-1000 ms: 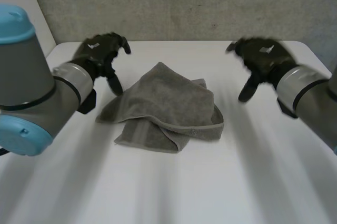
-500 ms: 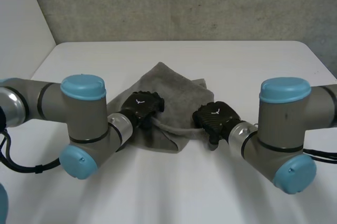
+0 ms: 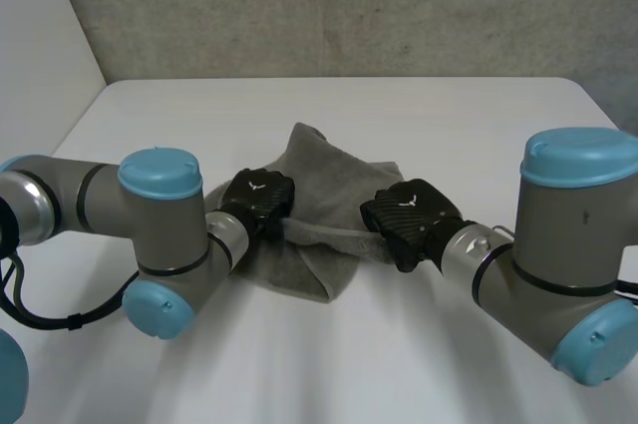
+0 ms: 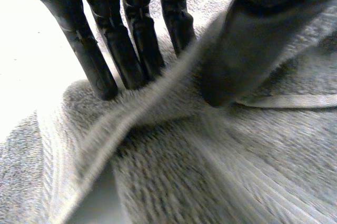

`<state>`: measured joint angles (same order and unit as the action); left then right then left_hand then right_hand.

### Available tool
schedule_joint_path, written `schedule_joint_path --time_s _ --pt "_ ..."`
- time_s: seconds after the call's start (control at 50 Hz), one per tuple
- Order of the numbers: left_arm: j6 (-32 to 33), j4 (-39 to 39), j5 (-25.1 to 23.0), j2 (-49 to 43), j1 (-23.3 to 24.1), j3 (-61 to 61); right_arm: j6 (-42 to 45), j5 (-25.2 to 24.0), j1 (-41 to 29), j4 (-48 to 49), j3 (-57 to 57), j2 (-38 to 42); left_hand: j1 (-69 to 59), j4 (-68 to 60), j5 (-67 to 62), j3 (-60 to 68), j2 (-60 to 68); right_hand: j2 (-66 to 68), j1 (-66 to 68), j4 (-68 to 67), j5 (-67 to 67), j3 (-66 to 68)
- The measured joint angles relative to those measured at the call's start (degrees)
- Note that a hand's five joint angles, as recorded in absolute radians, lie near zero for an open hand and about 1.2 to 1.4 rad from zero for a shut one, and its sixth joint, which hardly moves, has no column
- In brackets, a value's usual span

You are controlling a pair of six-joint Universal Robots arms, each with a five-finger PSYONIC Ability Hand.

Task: Fold the towel.

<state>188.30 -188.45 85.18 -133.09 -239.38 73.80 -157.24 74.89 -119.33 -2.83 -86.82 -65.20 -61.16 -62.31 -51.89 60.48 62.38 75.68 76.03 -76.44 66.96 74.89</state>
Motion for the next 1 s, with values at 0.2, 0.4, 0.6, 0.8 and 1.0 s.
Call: schedule_joint_path --time_s 0.2,0.4,0.6,0.8,1.0 --pt "-0.06 1.84 -0.04 6.06 -1.07 0.03 6.90 -0.94 0.67 -15.76 5.72 -2.31 -9.42 -11.88 -9.00 12.03 11.67 0.00 0.00 -0.34 0.02 0.00" --pt "0.01 9.88 -0.84 16.05 -3.52 -0.11 14.48 -0.50 0.39 -26.17 14.31 -4.63 -11.28 -15.29 -10.70 15.61 14.91 0.00 0.00 -0.34 0.15 0.00" --pt "0.86 15.59 -1.13 18.94 -5.84 -6.24 14.50 -3.53 0.51 -30.47 25.65 -6.50 -11.82 -15.33 -12.88 15.62 14.92 0.00 0.00 -0.34 0.24 1.39" --pt "6.26 8.18 -0.98 4.66 -7.78 -28.61 11.88 -0.33 -1.30 -11.51 50.61 11.93 -12.33 -15.54 -14.27 15.82 15.15 0.00 0.22 -0.43 0.32 1.66" --pt "5.34 -6.49 0.01 1.53 -7.28 -49.84 10.38 11.96 -3.62 10.64 81.05 24.53 -12.37 -15.56 -14.30 15.83 15.15 0.01 0.43 -0.46 0.32 1.66"
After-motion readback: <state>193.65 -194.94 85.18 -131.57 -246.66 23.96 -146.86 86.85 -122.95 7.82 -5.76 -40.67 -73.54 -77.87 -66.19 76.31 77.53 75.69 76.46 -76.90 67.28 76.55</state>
